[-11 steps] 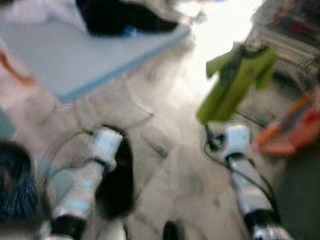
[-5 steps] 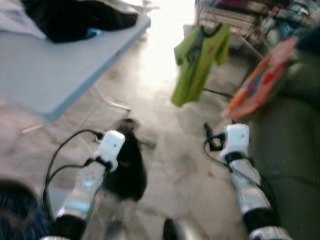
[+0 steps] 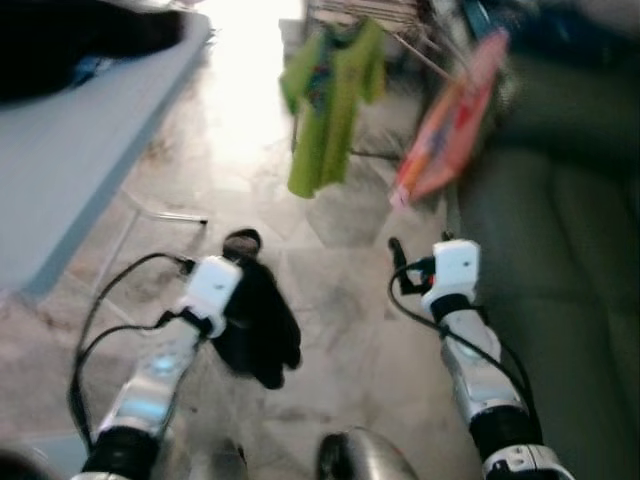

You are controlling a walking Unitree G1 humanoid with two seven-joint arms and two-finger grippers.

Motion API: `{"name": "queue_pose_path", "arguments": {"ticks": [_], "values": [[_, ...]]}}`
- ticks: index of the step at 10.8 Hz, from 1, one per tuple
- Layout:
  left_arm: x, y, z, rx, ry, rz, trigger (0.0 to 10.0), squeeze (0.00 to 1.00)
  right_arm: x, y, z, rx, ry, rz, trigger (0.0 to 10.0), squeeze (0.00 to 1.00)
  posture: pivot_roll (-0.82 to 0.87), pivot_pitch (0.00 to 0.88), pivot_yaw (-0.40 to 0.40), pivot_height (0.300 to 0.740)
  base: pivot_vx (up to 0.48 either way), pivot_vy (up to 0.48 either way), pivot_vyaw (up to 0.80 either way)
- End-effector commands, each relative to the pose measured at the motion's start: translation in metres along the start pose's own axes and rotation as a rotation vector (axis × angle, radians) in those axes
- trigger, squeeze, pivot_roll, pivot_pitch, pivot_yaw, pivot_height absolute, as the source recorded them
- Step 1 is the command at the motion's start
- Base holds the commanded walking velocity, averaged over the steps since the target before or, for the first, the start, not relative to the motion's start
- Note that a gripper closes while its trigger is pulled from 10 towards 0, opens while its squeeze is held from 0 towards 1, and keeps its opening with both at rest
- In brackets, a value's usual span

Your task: Hang hanger

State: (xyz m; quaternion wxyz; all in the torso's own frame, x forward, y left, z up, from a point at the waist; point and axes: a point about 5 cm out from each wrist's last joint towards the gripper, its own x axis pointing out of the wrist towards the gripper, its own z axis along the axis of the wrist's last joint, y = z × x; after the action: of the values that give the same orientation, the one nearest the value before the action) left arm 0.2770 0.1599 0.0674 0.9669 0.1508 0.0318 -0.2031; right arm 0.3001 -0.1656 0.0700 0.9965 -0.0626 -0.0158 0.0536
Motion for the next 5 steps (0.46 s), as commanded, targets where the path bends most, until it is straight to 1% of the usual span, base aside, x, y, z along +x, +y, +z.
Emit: {"name": "queue_pose_path", "arguments": {"ticks": [1,2,3,5], "values": [[0.0060,-0.0091,0.0137,0.009,-0.064,-0.036,10.0,0.00,-0.0049,-0.0124,-0.0033,-0.008,0.011,-0.043,10.0,0.00,0.04,0.156,-0.068,0.740,0.450,0.000,-0.48],[0.0058,-0.0097,0.0136,0.012,-0.064,-0.040,10.0,0.00,-0.0048,-0.0119,-0.0031,-0.007,0.010,-0.040,10.0,0.00,0.04,0.155,-0.068,0.740,0.446,0.000,0.00],[0.0067,-0.0101,0.0147,0.033,-0.069,-0.048,10.0,0.00,-0.0041,-0.0112,-0.0021,-0.003,0.004,-0.038,10.0,0.00,0.04,0.154,-0.068,0.740,0.446,0.000,0.00],[0.0070,-0.0022,0.0159,0.040,-0.073,0.005,10.0,0.00,-0.0047,-0.0117,-0.0026,0.001,0.001,-0.042,10.0,0.00,0.05,0.139,-0.062,0.740,0.446,0.000,0.00]]}}
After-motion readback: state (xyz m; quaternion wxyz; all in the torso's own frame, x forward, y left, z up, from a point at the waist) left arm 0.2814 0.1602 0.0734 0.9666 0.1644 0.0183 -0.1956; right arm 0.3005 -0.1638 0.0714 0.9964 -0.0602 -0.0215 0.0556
